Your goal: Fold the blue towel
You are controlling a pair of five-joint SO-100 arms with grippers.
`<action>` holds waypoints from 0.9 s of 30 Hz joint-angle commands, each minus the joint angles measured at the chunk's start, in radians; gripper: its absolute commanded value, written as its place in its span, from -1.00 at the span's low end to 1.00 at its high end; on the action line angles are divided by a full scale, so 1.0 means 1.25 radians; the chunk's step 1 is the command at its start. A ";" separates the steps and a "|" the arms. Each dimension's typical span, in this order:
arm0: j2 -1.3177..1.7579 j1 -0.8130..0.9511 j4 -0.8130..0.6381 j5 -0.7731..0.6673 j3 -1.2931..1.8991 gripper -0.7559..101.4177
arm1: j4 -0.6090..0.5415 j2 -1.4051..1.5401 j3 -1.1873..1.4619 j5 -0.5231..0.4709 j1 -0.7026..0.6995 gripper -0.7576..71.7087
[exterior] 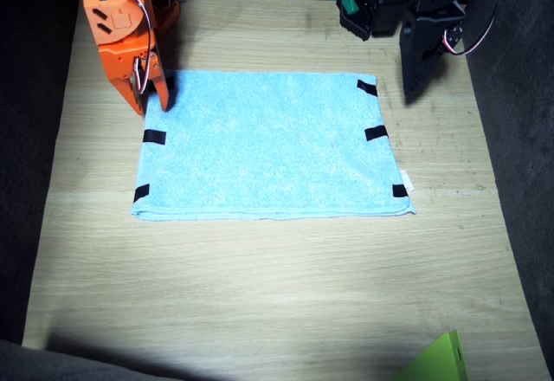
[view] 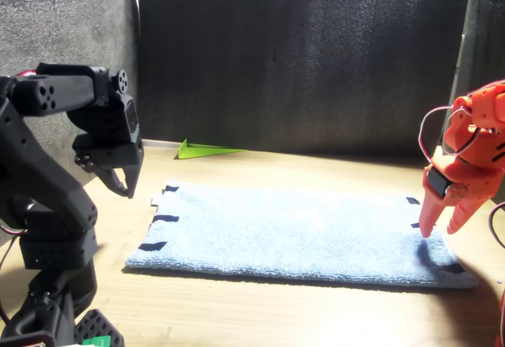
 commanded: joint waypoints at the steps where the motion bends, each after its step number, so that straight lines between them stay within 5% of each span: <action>1: 0.002 0.021 -0.002 0.017 -0.016 -0.99 | -0.012 0.050 0.011 0.006 -0.004 -0.32; 27: 0.053 0.018 0.004 0.023 0.015 -0.99 | -0.098 0.070 0.083 0.002 0.012 -0.39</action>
